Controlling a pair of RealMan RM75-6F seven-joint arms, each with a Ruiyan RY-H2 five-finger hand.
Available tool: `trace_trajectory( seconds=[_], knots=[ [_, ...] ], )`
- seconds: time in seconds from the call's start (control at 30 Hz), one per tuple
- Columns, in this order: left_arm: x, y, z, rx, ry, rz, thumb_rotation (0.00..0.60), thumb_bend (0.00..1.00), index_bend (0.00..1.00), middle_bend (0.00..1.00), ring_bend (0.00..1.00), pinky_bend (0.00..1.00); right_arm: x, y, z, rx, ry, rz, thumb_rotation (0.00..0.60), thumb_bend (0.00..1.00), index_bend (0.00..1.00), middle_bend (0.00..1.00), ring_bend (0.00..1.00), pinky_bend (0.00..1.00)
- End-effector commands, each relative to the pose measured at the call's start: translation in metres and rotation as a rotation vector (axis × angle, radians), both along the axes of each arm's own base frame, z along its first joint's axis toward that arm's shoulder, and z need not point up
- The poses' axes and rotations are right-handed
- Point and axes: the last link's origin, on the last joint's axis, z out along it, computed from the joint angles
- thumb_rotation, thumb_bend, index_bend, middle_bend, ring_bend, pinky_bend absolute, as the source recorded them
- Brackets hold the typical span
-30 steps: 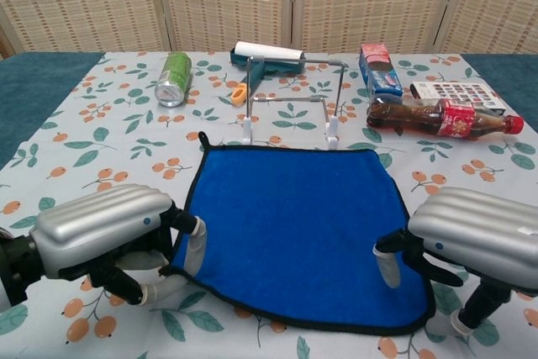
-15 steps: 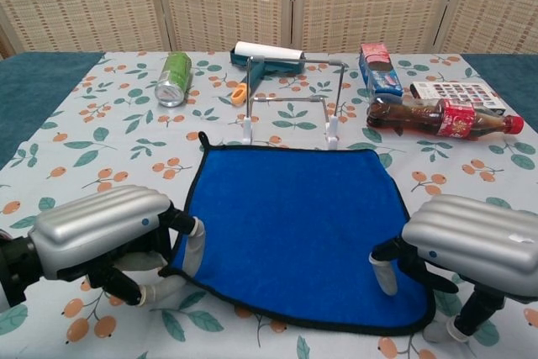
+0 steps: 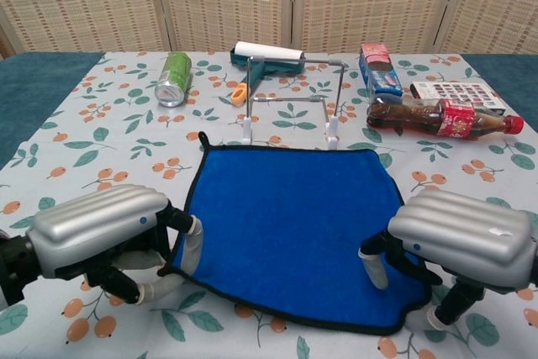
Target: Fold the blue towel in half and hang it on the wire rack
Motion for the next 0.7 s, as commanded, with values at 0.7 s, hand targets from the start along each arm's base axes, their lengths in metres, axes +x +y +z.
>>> trace_trajectory(
  seconds=[0.7],
  knots=[
    [-0.0023, 0.0009, 0.0025, 0.005, -0.003, 0.01, 0.6, 0.48, 0.6, 1.0, 0.95, 1.0, -0.0057, -0.0006, -0.0036, -0.007, 0.031, -0.002, 0.6, 0.23, 0.58, 0.83, 0.85, 1.0]
  ],
)
